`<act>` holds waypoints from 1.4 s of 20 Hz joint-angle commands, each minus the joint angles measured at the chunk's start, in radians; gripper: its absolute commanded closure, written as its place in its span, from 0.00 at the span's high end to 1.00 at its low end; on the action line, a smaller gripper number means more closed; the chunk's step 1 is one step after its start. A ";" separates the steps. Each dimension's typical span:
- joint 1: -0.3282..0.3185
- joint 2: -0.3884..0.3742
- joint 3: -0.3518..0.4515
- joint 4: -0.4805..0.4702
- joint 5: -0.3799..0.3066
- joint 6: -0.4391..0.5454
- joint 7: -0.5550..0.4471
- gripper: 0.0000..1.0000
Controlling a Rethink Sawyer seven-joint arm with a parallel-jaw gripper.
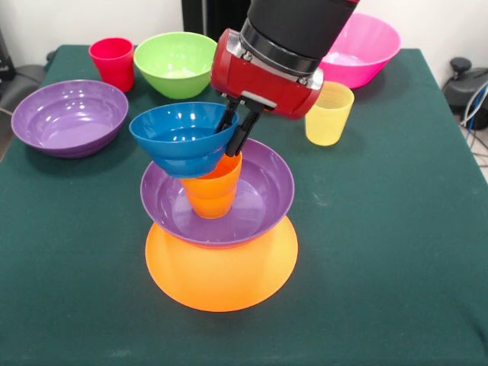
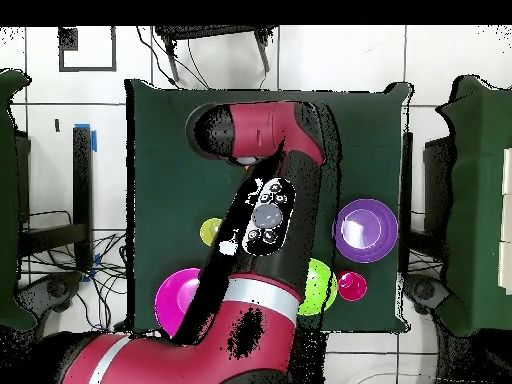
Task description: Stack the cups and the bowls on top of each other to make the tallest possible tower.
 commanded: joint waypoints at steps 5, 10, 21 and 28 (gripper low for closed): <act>0.029 0.043 0.075 0.126 0.012 0.041 0.146 0.00; 0.045 0.045 0.061 0.125 0.012 0.052 0.166 0.00; 0.043 0.059 0.084 0.114 0.036 0.022 0.164 0.00; 0.038 0.075 0.075 0.086 0.017 -0.006 0.147 0.00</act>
